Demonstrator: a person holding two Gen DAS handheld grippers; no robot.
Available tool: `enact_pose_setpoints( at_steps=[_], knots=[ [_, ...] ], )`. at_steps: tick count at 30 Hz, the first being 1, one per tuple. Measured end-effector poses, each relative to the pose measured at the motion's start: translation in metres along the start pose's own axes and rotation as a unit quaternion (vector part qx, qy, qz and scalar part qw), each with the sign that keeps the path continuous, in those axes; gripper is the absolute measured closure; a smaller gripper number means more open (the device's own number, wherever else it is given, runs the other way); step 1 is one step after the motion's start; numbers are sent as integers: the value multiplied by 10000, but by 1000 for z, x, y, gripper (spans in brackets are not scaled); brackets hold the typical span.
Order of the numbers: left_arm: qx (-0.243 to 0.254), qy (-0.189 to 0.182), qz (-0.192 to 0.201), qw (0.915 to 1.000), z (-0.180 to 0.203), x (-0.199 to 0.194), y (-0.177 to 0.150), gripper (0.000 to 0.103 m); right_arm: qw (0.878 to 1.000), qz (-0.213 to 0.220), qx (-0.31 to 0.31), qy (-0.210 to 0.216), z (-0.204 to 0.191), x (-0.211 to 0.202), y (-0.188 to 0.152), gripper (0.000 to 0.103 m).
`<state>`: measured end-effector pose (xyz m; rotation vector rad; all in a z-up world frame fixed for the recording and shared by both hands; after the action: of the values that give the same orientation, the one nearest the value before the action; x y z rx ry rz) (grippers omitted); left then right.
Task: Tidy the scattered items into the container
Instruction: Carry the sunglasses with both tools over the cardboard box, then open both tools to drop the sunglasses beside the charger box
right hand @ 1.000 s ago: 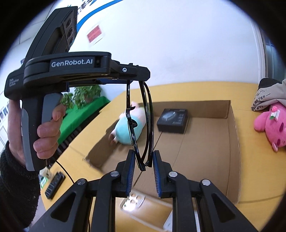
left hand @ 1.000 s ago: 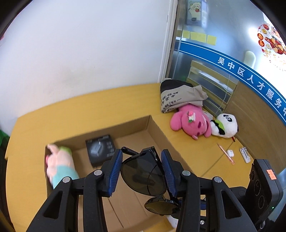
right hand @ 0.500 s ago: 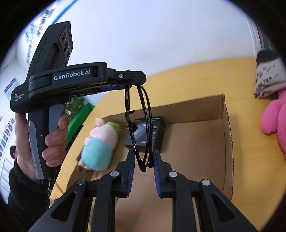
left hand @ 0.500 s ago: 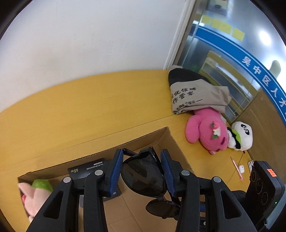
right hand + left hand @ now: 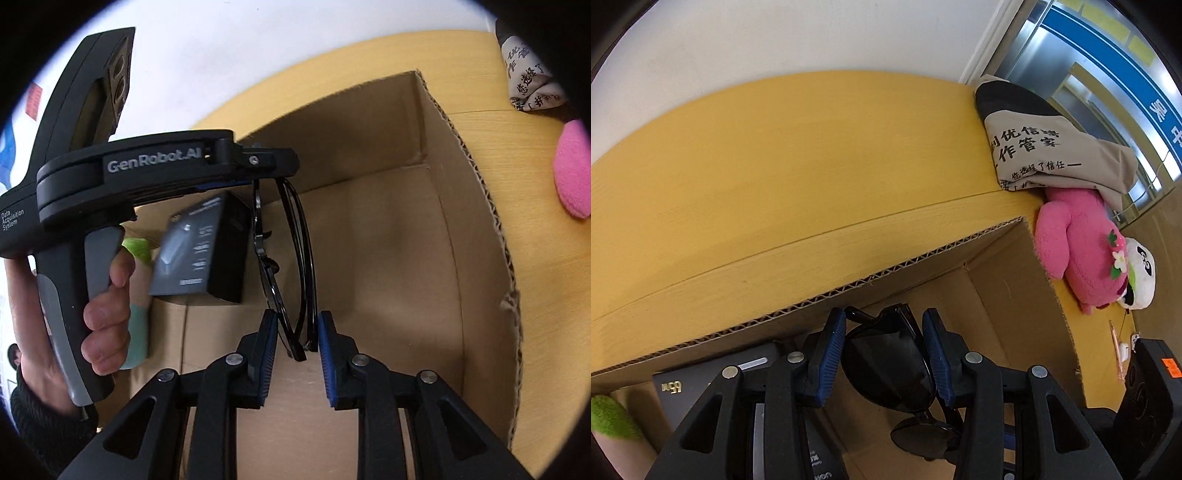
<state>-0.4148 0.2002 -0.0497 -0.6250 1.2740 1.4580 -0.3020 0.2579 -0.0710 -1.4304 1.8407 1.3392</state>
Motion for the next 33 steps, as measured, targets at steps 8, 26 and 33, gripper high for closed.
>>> enact_pose_setpoints(
  at_steps=[8,26,33],
  knots=[
    [95,297,83,9995,-8,1,-11,55,9998,-97,-105,-157,-6,2,-11,69],
    [-77,1132,1950,9742,-78,-215,-224,9,9886,-29,-1408,-532,-57,-96,-171,27],
    [-822,1123,1414,9801,-126,-189,-311,10,9835,176,-1442,-1076,-62,-102,-186,27]
  ],
)
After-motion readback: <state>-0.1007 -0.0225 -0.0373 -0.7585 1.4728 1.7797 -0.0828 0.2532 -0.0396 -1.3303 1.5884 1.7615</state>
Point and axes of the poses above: each gripper's, at about its wrist camera, not at the fingertips, and x roughly the way its jaws point, z to its right, y to its top, the point moved 6 cm from there along x, roughly the way its jaws point, and after that the axes turned 7 degrees about -x, right-handed, at the moved point
